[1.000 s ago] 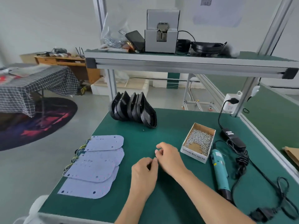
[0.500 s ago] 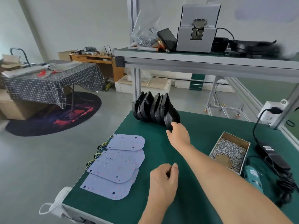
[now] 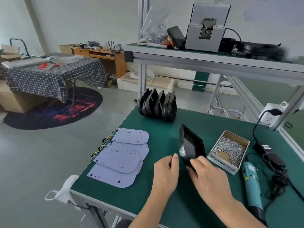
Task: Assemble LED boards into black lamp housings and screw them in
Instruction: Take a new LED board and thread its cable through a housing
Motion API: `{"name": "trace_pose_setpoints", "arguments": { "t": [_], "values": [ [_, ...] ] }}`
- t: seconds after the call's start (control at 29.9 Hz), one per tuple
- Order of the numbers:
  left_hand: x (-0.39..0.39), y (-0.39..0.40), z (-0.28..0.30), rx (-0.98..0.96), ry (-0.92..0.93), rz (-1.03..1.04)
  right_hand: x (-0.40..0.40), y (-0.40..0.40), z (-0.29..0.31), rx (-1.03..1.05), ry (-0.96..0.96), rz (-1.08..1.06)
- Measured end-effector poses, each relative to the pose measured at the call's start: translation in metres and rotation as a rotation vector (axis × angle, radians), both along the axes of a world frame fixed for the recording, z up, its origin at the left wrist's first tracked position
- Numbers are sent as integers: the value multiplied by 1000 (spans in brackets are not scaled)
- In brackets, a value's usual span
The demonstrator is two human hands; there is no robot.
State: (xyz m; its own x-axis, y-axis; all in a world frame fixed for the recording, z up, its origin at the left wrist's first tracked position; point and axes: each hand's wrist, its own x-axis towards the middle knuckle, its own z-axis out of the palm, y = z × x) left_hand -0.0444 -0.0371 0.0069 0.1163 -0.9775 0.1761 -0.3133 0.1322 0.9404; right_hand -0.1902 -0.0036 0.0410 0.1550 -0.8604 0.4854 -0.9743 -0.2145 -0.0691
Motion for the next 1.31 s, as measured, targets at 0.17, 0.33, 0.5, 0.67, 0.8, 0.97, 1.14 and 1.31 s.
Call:
{"name": "trace_pose_setpoints", "arguments": {
  "t": [0.17, 0.33, 0.5, 0.67, 0.8, 0.97, 1.14, 1.31],
  "values": [
    [2, 1, 0, 15, 42, 57, 1, 66, -1, -101, 193, 55],
    [2, 4, 1, 15, -14, 37, 10, 79, -6, 3, 251, 41],
    [6, 6, 4, 53, -45, -10, 16, 77, -5, 102, 226, 11],
    [24, 28, 9, -16, -173, 34, 23, 74, 9, 114, 123, -13],
    [67, 53, 10, -164, -271, 325, 50, 49, 26, 85, -74, 101],
    [120, 74, 2, -85, -437, 589, 123, -24, 29, 451, -165, 317],
    [145, 75, -4, 74, -487, 572, 193, -67, 9, 589, -42, 376],
    [147, 76, -9, 117, -510, 539, 210, -78, -4, 600, 116, 289]
  ]
}}
